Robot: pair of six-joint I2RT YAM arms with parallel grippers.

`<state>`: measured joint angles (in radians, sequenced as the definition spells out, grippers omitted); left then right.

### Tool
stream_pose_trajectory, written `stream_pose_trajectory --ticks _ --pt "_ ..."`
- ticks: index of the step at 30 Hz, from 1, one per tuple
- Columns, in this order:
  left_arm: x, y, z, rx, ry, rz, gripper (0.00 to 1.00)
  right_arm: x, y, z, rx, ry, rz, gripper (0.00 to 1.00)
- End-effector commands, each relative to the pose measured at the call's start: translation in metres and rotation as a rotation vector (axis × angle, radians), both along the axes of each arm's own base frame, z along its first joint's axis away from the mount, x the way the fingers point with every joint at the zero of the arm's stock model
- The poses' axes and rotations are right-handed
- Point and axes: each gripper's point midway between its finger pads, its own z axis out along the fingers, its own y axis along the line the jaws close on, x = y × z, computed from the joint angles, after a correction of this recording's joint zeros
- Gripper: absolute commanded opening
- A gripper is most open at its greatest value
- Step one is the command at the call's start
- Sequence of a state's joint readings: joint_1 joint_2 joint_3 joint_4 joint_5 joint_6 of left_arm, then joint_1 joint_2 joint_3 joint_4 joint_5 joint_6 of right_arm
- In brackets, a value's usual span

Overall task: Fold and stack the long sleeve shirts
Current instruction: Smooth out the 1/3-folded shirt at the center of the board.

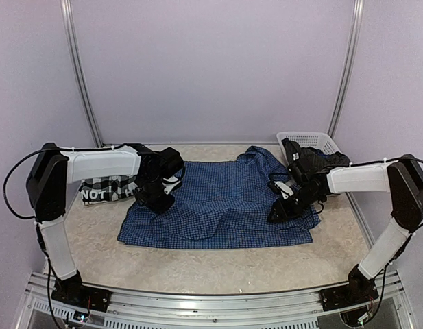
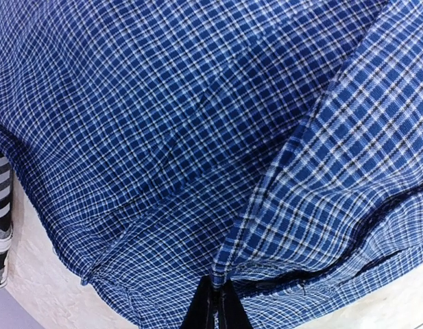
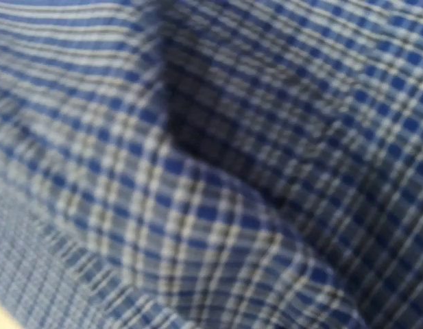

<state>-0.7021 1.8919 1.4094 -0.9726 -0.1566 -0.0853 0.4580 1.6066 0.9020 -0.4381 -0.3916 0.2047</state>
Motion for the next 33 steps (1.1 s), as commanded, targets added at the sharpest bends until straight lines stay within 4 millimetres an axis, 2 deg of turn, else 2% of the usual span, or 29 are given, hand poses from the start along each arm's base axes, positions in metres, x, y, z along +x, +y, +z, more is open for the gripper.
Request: stream_pose_trajectory --ticks 1,8,12,16,18,21,24,27,30,33 --pt "0.010 -0.005 0.023 -0.015 -0.072 0.004 0.04 0.018 -0.013 -0.005 -0.085 -0.005 -0.054 0.35" --pt "0.015 -0.002 0.026 0.048 -0.122 -0.013 0.14 0.031 -0.027 0.002 -0.141 -0.023 -0.074 0.35" --pt "0.028 0.005 0.033 0.098 -0.192 0.012 0.30 0.033 -0.032 0.002 -0.166 -0.021 -0.075 0.35" --pt "0.028 -0.016 0.050 0.037 -0.257 -0.034 0.47 0.031 -0.027 0.011 -0.131 -0.040 -0.043 0.35" --pt "0.015 -0.038 0.060 -0.021 -0.285 -0.114 0.52 0.027 -0.016 0.026 -0.065 -0.084 -0.005 0.35" --pt "-0.017 -0.072 0.067 -0.146 -0.266 -0.247 0.58 0.013 0.001 0.050 0.021 -0.134 0.060 0.37" --pt "-0.049 -0.092 0.063 -0.255 -0.197 -0.323 0.69 -0.005 0.013 0.059 0.052 -0.126 0.100 0.40" --pt "-0.069 -0.092 0.047 -0.240 -0.154 -0.388 0.72 -0.016 0.006 0.046 0.020 -0.077 0.061 0.43" --pt "-0.085 -0.091 0.024 -0.201 -0.116 -0.453 0.69 -0.027 -0.004 0.031 -0.010 -0.028 -0.011 0.43" --pt "-0.089 -0.088 0.007 -0.153 -0.109 -0.474 0.65 -0.034 -0.012 0.029 -0.001 -0.018 -0.105 0.41"
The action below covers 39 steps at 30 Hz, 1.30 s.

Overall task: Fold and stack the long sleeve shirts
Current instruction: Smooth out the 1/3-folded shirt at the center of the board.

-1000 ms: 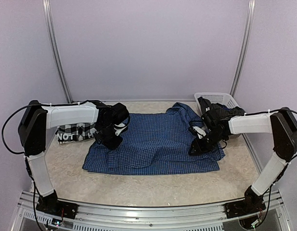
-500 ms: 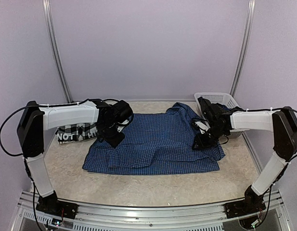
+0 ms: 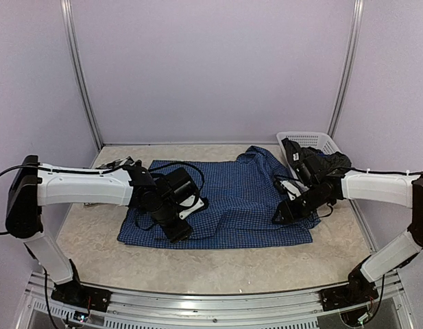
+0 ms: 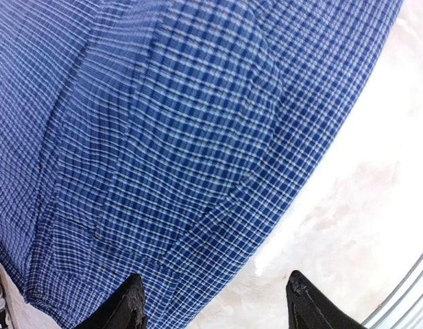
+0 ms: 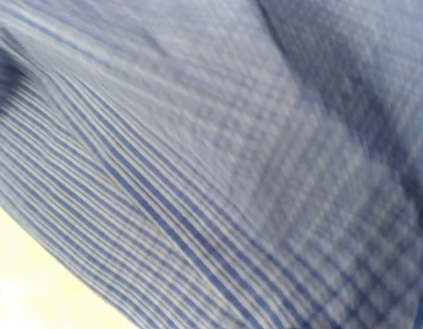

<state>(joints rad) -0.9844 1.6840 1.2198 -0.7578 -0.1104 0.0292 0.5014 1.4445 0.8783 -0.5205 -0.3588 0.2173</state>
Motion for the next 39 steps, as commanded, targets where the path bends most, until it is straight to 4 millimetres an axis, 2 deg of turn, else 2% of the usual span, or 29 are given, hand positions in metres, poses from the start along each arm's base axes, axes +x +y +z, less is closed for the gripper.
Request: stream_pose_trajectory --ticks 1,6,9,15,20,26,32,39 --pt "-0.008 -0.003 -0.024 0.044 0.001 -0.068 0.63 -0.014 -0.014 -0.004 0.008 0.041 -0.152 0.41" --pt "-0.003 0.000 -0.044 0.111 -0.006 -0.062 0.51 -0.022 -0.023 -0.002 0.051 0.058 -0.281 0.42" --pt "0.000 0.005 -0.054 0.153 -0.006 -0.055 0.46 -0.022 -0.029 -0.009 0.052 0.062 -0.340 0.43" --pt "0.003 0.013 -0.061 0.198 -0.016 -0.040 0.37 -0.017 -0.028 -0.027 0.037 0.094 -0.381 0.42" --pt "0.005 0.015 -0.061 0.205 -0.023 -0.033 0.30 -0.006 -0.030 -0.028 0.052 0.050 -0.433 0.41" --pt "0.007 0.016 -0.060 0.200 -0.022 -0.025 0.25 -0.003 -0.029 -0.023 0.125 0.030 -0.483 0.36" --pt "0.009 0.017 -0.061 0.202 -0.022 -0.020 0.24 -0.013 -0.029 -0.010 0.184 0.016 -0.509 0.31" --pt "0.012 0.017 -0.059 0.201 -0.030 -0.014 0.27 -0.024 -0.026 -0.021 0.201 0.046 -0.525 0.34"
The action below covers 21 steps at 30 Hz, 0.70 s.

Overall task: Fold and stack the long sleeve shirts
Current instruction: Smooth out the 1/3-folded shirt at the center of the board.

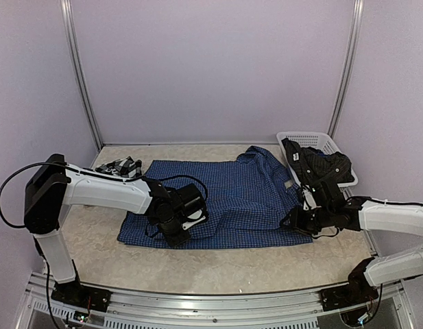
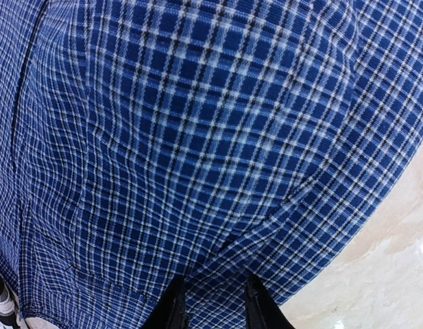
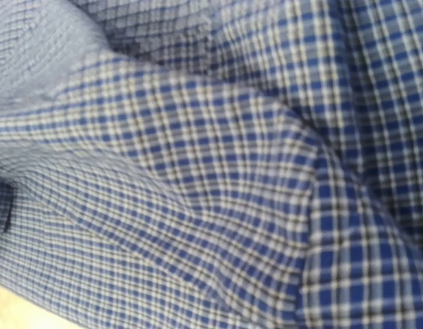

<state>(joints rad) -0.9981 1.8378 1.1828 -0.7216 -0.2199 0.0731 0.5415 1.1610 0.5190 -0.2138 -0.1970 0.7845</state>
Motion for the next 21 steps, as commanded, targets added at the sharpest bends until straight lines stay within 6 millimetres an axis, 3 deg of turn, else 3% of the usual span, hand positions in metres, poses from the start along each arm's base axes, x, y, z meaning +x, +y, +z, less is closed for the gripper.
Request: stream_pose_trajectory --ticks 1,7,21 --pt "0.008 0.000 0.002 0.000 -0.023 0.011 0.27 -0.005 0.003 -0.010 0.020 0.019 -0.022 0.35" --pt "0.008 0.000 0.002 -0.002 -0.024 0.014 0.28 -0.004 0.003 -0.016 0.009 0.012 -0.047 0.38" --pt "0.008 0.000 0.002 -0.004 -0.020 0.015 0.28 0.019 0.007 -0.018 -0.004 -0.028 -0.094 0.38"
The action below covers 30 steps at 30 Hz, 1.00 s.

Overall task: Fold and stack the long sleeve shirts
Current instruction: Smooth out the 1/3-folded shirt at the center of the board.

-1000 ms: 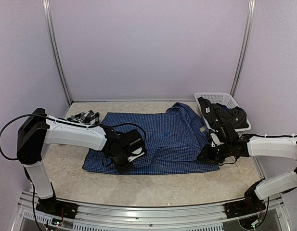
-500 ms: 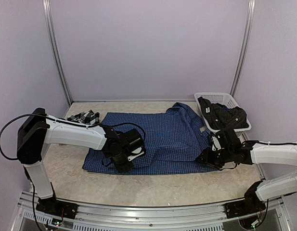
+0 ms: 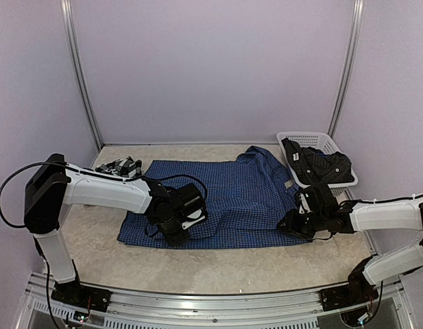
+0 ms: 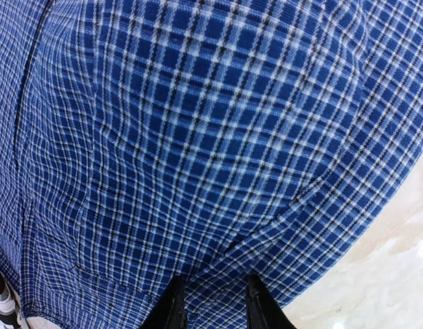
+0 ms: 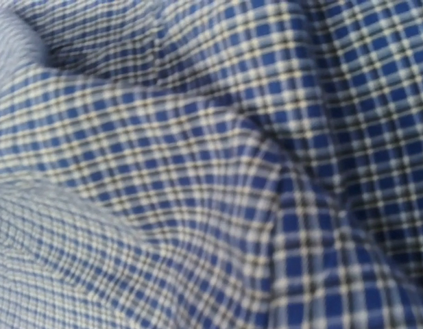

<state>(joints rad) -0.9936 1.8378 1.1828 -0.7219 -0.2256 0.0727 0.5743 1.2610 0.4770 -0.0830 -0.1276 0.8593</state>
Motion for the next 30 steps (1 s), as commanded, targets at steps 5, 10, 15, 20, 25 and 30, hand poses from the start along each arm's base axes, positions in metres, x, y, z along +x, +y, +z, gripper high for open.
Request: stream_pose_trajectory --ticks 5,10,15,20,25,30 --pt "0.006 -0.001 0.002 -0.009 -0.014 0.010 0.28 0.017 0.007 0.012 0.056 -0.075 -0.051 0.35" --pt "0.007 0.000 0.001 -0.009 -0.012 0.013 0.28 0.022 0.011 0.016 0.092 -0.092 -0.070 0.34" --pt "0.005 0.001 0.000 -0.008 -0.008 0.015 0.28 0.023 0.009 0.008 0.075 -0.075 -0.084 0.33" --pt "0.004 0.003 0.001 -0.003 -0.008 0.017 0.25 0.023 0.010 0.010 0.101 -0.084 -0.093 0.30" --pt "0.006 0.004 0.002 0.007 -0.018 0.022 0.24 0.019 0.016 0.018 0.160 -0.091 -0.090 0.33" --pt "0.005 0.004 0.001 0.008 -0.016 0.022 0.24 0.015 0.019 0.016 0.169 -0.089 -0.101 0.37"
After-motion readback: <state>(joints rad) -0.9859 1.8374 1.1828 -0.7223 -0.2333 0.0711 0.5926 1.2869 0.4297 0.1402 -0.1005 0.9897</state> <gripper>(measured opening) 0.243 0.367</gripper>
